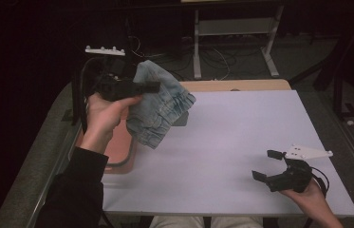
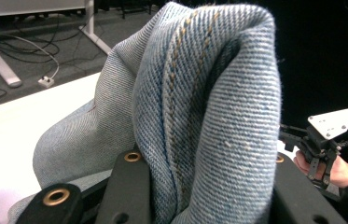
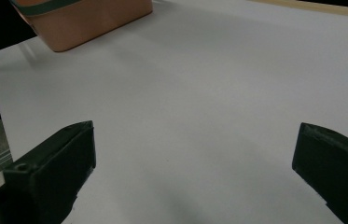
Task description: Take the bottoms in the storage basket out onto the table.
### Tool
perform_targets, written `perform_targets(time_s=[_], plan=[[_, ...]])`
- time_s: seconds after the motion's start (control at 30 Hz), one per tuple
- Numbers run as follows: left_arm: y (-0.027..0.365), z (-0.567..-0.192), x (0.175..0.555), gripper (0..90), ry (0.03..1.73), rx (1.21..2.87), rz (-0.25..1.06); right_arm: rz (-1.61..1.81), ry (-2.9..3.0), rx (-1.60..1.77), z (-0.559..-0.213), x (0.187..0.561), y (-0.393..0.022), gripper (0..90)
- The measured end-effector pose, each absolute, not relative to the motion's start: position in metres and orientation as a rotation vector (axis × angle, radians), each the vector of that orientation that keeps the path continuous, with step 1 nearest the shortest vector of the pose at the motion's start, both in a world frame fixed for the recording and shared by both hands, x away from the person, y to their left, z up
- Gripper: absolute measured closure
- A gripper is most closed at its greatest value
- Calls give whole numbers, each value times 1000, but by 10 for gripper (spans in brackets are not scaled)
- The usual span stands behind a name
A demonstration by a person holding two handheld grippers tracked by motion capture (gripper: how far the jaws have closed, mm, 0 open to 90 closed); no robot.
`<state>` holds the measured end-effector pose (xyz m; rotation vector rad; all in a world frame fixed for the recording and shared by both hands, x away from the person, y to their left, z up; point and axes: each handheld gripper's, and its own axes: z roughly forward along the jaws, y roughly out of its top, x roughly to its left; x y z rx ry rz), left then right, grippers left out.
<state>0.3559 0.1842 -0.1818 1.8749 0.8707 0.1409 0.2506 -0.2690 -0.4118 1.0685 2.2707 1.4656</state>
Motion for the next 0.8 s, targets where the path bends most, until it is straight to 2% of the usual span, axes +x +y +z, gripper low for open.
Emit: perform_targets(time_s=[0.8], plan=[[141, -209, 373, 674, 803, 1923, 86, 1466, 2276, 1064, -412, 250, -269, 0]])
